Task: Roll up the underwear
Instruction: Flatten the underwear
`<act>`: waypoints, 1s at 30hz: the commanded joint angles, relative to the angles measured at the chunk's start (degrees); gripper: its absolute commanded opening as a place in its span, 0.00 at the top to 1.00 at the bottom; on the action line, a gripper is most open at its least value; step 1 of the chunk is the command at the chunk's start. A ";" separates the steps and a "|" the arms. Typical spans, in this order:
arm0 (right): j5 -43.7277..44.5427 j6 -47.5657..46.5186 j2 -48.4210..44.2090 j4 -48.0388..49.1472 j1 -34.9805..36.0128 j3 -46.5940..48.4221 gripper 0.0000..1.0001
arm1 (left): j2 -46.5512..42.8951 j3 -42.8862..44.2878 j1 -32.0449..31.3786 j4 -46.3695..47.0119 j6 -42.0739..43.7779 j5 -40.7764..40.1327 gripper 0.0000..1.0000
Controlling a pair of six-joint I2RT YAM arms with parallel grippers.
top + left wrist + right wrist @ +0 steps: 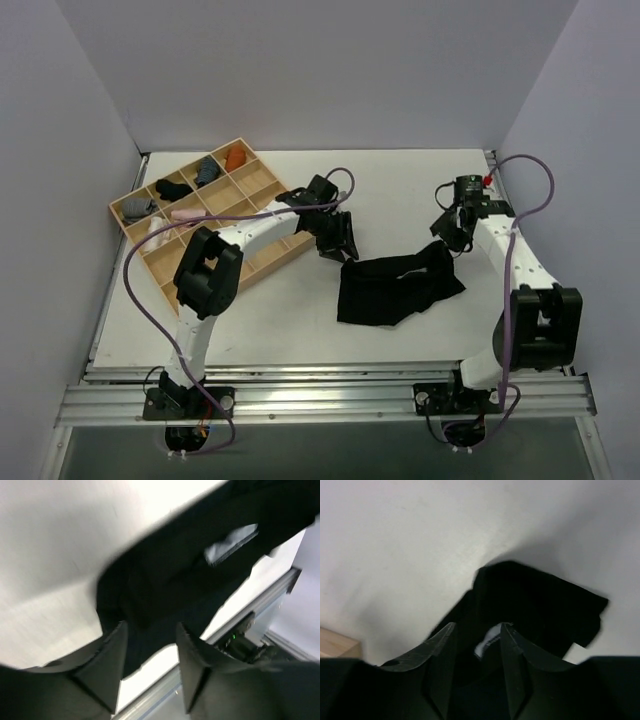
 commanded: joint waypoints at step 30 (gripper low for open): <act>2.56 -8.13 9.81 4.39 -12.04 -10.74 0.72 | -4.83 -4.16 -5.91 -0.50 13.11 -7.38 0.31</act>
